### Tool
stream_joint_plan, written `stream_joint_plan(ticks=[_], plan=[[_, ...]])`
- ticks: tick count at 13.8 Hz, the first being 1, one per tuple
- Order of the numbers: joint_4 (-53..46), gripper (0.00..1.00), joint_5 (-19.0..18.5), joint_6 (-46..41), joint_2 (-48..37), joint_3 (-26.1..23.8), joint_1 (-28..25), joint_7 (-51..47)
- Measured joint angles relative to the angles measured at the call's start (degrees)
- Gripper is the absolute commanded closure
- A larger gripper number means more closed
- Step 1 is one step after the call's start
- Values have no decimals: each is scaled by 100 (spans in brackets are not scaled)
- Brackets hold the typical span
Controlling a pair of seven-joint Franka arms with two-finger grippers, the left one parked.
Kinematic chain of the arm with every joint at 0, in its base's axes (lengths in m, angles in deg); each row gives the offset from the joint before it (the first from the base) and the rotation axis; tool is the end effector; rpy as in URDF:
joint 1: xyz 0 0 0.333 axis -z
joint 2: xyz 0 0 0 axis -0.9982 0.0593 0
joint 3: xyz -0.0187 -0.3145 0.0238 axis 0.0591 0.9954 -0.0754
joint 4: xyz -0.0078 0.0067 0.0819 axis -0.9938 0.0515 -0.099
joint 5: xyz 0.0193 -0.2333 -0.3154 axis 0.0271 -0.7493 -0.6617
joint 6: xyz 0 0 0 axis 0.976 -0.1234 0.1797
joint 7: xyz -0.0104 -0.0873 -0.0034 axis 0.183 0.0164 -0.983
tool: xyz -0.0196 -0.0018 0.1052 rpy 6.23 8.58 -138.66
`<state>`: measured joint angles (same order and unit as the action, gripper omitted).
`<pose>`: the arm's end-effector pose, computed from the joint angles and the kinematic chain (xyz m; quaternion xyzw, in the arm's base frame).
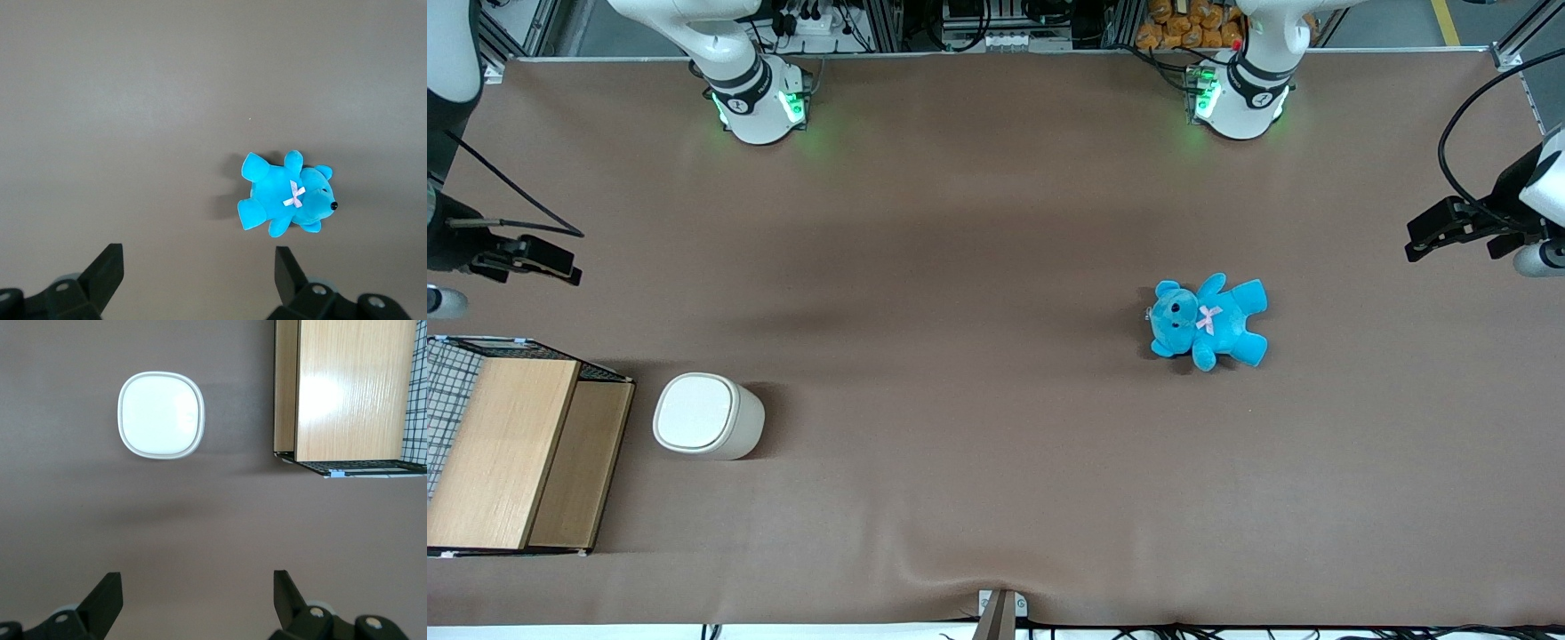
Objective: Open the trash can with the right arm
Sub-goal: 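Move the right gripper down over the white trash can lid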
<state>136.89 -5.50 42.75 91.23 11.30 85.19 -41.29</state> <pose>0.5831 -0.0389 0.5662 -0.9990 0.0297 0.0318 0.0034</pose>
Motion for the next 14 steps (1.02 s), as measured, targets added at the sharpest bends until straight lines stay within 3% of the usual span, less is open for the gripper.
stream_joint_plan(ticks=[1, 5, 8, 9, 12, 14], plan=[[-7, 0, 0, 55, 37, -1, 0, 0], [-72, 50, 0, 272, 326, -3, 0, 0], [-448, 61, 0, 334, 807, 0, 1, 0], [-621, 74, 0, 339, 1012, 1, 4, 0], [-958, 97, 69, 456, 1557, 1, 11, -12], [-1005, 100, 239, 585, 1802, 1, 17, -38]])
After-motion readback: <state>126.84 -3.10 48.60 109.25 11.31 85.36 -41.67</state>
